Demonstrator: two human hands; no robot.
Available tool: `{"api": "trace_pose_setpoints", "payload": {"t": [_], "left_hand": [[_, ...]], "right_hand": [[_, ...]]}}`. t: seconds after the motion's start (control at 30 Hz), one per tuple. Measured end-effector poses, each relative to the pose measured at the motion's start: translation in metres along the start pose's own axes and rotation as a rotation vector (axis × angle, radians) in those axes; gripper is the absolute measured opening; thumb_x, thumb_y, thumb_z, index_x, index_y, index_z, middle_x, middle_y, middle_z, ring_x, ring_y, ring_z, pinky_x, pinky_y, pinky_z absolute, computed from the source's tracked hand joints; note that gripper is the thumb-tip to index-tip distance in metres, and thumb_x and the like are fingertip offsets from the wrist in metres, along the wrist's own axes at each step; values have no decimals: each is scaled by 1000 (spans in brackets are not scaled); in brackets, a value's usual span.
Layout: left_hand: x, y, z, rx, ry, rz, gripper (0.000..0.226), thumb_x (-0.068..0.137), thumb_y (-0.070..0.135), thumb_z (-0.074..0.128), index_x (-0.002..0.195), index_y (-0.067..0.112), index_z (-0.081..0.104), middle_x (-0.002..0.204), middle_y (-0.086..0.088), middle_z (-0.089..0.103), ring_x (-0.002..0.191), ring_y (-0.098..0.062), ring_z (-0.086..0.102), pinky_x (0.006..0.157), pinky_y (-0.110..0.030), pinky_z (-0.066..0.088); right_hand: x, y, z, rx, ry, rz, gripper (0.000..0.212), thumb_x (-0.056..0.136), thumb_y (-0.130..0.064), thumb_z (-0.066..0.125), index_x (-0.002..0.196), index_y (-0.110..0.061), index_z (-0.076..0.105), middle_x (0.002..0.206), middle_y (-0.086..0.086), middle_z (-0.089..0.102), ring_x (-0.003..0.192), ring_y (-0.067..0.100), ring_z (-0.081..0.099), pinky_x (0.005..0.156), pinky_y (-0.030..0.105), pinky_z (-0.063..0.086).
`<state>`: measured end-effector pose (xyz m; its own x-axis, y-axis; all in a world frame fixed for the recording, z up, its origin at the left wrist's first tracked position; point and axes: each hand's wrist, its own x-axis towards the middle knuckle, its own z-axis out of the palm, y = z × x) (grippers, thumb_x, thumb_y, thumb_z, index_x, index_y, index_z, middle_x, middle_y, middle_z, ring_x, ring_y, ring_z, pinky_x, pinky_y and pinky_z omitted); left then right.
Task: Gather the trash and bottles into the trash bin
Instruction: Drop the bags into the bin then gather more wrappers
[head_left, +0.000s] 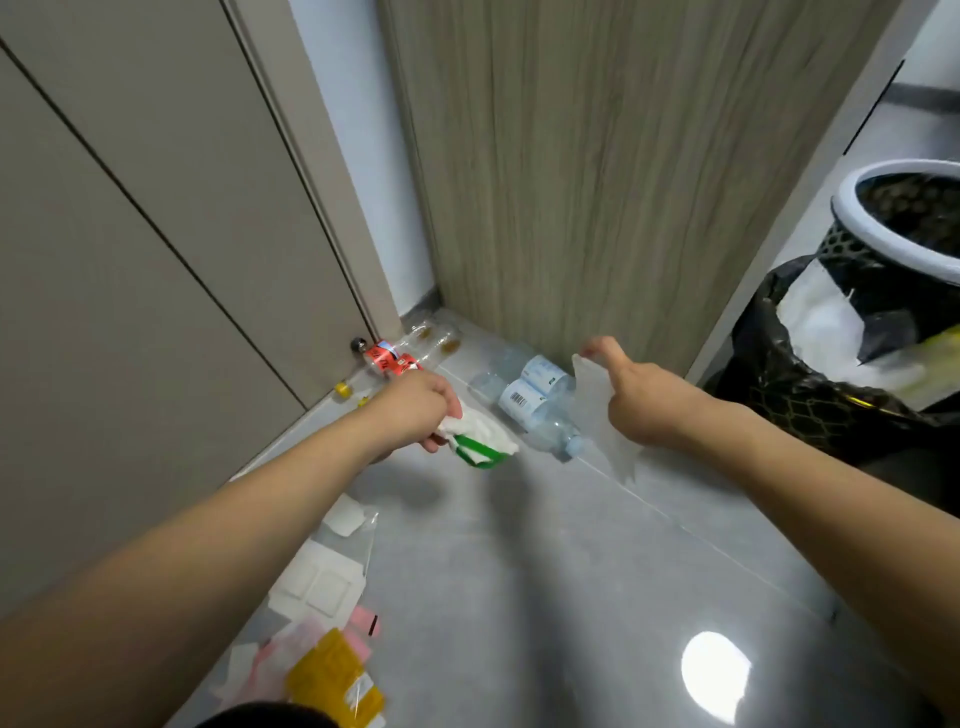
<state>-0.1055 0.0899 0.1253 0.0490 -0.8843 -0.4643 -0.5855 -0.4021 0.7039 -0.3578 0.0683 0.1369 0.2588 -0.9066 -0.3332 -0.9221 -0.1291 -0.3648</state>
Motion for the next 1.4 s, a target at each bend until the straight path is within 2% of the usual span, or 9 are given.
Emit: {"api": "trace_pose_setpoints", "payload": {"t": [0.07,0.13,0.2,0.33,0.43,0.53,0.8,1.13,1.4], "left_hand": [[-3,9,1,-30,-24,-10,16,78,2,50,86,-2,64,75,-16,60,63,-24,56,60,-30,49],[-6,8,2,-6,-52,-5,21,77,2,56,98,0,63,80,-12,60,67,-21,54,61,-27,47],[-8,0,4,12,-66,1,23,83,-2,57,105,5,59,82,-10,61,64,-18,56,62,-27,48],[-8,-14,5,-125,-86,26,4,93,2,56,96,3,59,77,-13,63,60,-15,58,51,-24,50],[-7,-20,5,-212,-65,25,8,95,5,55,98,-1,60,81,-16,62,57,-14,58,50,-23,50],[-6,-25,6,-265,-70,23,13,95,6,54,103,-1,61,85,-13,64,58,-14,60,50,-24,48],[-4,-37,11,-271,-140,17,10,96,10,54,93,12,64,86,-5,64,61,-14,60,48,-23,40],[2,-43,19,-181,-113,-66,10,95,12,53,95,12,63,85,-4,64,59,-14,57,48,-22,38],[9,-35,37,-78,-51,-250,13,90,12,50,88,7,62,73,-8,63,49,-17,49,46,-22,33]], "right_hand": [[-1,-1,-5,-41,-8,-25,47,82,2,32,119,-27,39,80,8,55,70,26,55,64,36,46],[-1,-3,-7,-132,-34,-47,29,87,-4,34,101,-19,54,92,8,61,80,27,58,69,33,48],[1,-4,-5,-147,-44,-53,26,89,-9,36,90,-16,61,102,9,65,88,28,61,75,32,50],[4,-11,6,-73,-40,-133,24,89,-21,44,98,-16,66,102,7,65,92,27,62,77,33,52],[2,-20,18,-46,-73,-255,22,89,-31,56,104,-21,66,104,-2,61,100,18,57,80,24,43],[4,-25,33,-72,-109,-284,33,87,-44,60,115,-26,62,112,-2,55,107,16,52,86,26,42],[7,-29,45,-164,6,-291,38,92,-40,56,127,-27,48,134,0,49,116,23,53,92,36,49],[13,-21,54,-279,87,-411,26,96,-41,45,111,-25,60,109,-3,59,97,21,60,70,32,47],[12,-22,48,-422,141,-425,27,98,-36,41,108,-20,60,105,0,60,91,25,62,71,37,53]]}}
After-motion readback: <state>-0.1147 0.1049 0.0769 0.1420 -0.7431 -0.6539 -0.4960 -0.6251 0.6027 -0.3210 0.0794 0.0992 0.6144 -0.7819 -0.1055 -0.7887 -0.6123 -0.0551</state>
